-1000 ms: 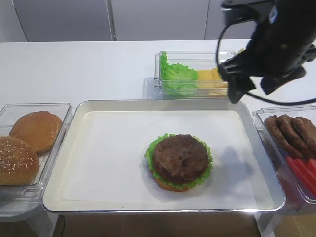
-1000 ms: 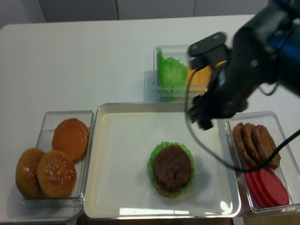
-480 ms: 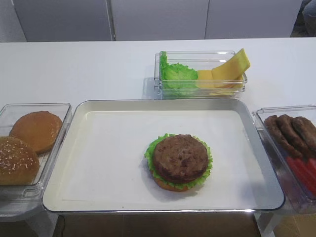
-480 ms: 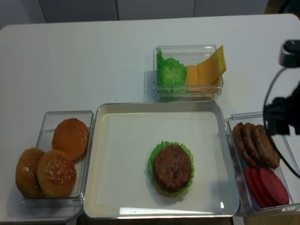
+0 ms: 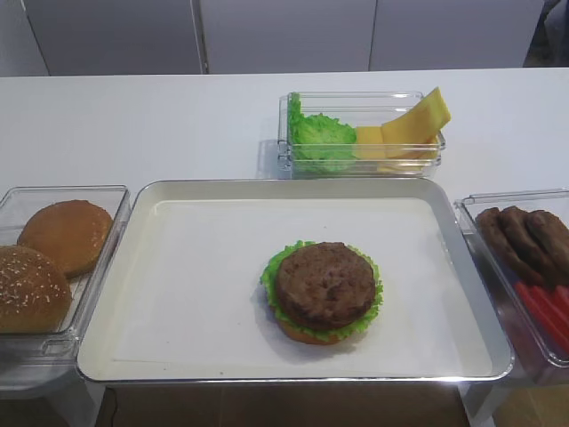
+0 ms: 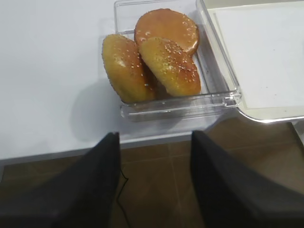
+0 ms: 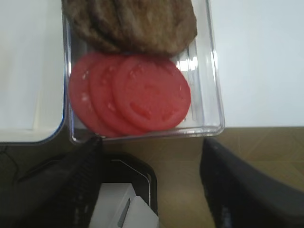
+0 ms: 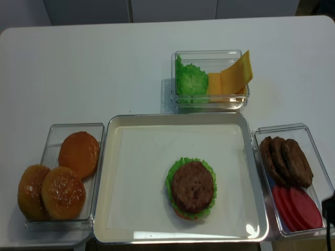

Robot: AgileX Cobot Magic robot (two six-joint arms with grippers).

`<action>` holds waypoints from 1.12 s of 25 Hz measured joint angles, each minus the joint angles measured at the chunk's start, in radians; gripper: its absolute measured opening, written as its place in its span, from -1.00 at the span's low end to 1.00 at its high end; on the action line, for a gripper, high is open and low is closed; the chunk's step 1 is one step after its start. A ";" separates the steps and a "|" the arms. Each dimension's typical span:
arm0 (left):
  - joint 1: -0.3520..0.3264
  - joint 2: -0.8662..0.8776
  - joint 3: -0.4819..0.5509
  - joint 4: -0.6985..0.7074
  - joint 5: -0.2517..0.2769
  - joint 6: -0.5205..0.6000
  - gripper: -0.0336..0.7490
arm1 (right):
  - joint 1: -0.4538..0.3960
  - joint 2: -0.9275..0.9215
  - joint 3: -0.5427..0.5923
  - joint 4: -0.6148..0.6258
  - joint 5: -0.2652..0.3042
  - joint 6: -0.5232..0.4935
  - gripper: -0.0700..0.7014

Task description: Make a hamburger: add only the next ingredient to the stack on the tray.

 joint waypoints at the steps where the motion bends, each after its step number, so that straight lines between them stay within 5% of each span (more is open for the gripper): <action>1: 0.000 0.000 0.000 0.000 0.000 0.000 0.00 | 0.000 -0.034 0.022 0.001 0.009 0.000 0.46; 14: 0.000 0.000 0.000 0.000 0.000 0.000 0.00 | -0.001 -0.534 0.135 0.005 0.095 0.000 0.43; 28: 0.000 0.000 0.000 0.000 0.000 0.000 0.00 | -0.001 -0.723 0.135 0.006 0.098 0.000 0.38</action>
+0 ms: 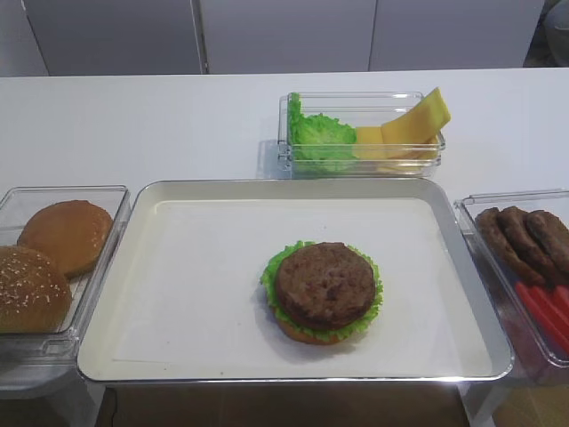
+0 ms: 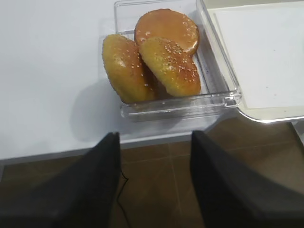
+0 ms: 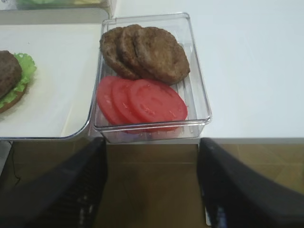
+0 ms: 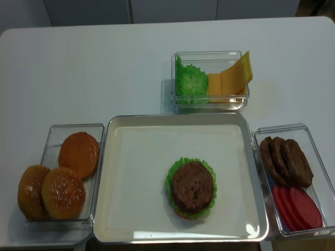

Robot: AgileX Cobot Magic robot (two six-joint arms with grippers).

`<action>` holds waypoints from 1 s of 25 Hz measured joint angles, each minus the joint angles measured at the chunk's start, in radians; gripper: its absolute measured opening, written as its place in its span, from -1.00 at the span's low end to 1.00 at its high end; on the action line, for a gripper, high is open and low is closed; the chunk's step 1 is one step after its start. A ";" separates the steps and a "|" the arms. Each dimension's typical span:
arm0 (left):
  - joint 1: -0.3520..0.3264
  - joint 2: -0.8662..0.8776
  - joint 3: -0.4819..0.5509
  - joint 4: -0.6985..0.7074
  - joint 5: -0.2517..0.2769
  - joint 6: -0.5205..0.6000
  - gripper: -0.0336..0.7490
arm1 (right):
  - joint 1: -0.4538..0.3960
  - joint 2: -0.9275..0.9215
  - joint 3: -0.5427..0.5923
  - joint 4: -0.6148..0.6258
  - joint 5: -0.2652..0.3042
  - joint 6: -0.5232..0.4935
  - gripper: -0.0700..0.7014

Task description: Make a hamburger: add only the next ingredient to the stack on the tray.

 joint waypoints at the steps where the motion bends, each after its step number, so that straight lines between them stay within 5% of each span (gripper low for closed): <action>1: 0.000 0.000 0.000 0.000 0.000 0.000 0.00 | 0.000 -0.007 0.000 0.000 -0.001 0.000 0.38; 10: 0.000 0.000 0.000 0.000 0.000 0.000 0.00 | 0.000 -0.010 0.004 0.000 -0.008 -0.014 0.38; 15: 0.000 0.000 0.000 0.000 0.000 0.000 0.00 | 0.000 -0.010 0.010 0.042 -0.078 -0.085 0.38; 25: 0.000 0.000 0.000 0.000 0.000 0.000 0.00 | 0.000 -0.010 0.040 0.156 -0.071 -0.181 0.27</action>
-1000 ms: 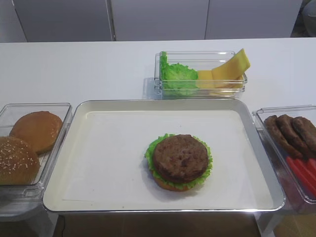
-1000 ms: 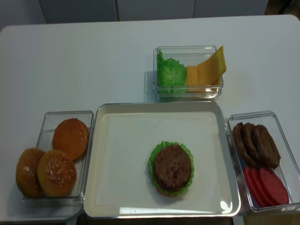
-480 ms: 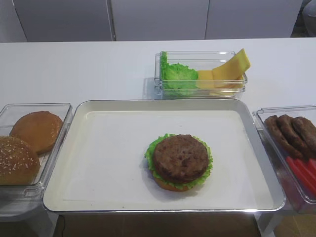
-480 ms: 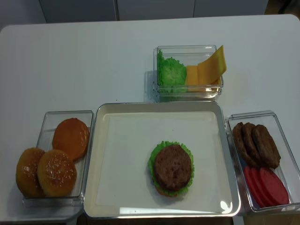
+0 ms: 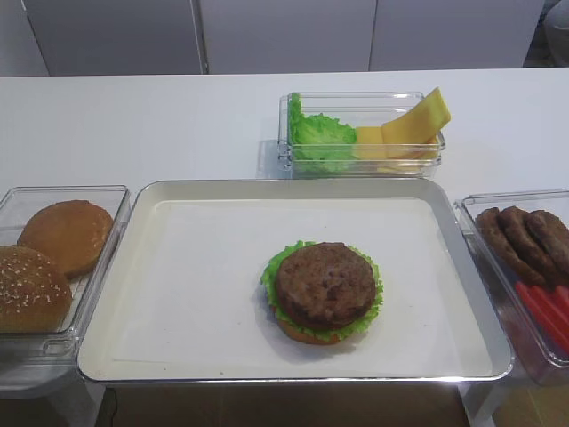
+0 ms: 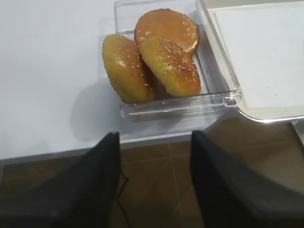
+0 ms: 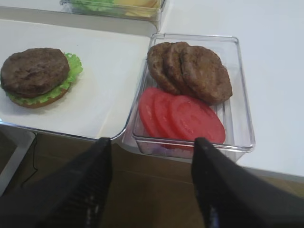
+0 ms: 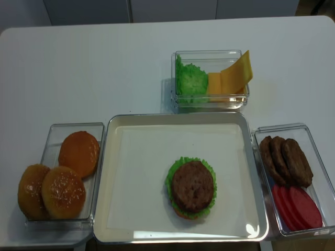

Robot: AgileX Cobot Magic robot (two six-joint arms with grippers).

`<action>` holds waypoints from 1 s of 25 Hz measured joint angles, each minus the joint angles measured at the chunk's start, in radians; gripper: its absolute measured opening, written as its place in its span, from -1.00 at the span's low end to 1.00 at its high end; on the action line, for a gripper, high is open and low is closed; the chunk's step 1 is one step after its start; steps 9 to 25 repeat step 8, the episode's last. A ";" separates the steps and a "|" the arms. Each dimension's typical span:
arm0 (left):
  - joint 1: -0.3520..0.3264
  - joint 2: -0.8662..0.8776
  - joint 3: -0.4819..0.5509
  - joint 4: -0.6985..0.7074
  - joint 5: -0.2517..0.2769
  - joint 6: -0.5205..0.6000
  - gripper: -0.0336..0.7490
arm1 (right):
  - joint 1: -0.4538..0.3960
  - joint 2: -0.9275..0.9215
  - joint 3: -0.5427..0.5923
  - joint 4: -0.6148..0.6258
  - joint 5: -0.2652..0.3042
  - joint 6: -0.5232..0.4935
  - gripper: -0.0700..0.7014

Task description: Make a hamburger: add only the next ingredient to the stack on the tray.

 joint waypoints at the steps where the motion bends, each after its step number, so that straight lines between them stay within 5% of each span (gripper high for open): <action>1: 0.000 0.000 0.000 0.000 0.000 0.000 0.00 | 0.000 0.000 0.000 0.000 0.002 0.000 0.26; 25: 0.000 0.000 0.000 0.000 0.000 0.000 0.00 | 0.000 0.000 0.000 0.002 0.003 -0.004 0.25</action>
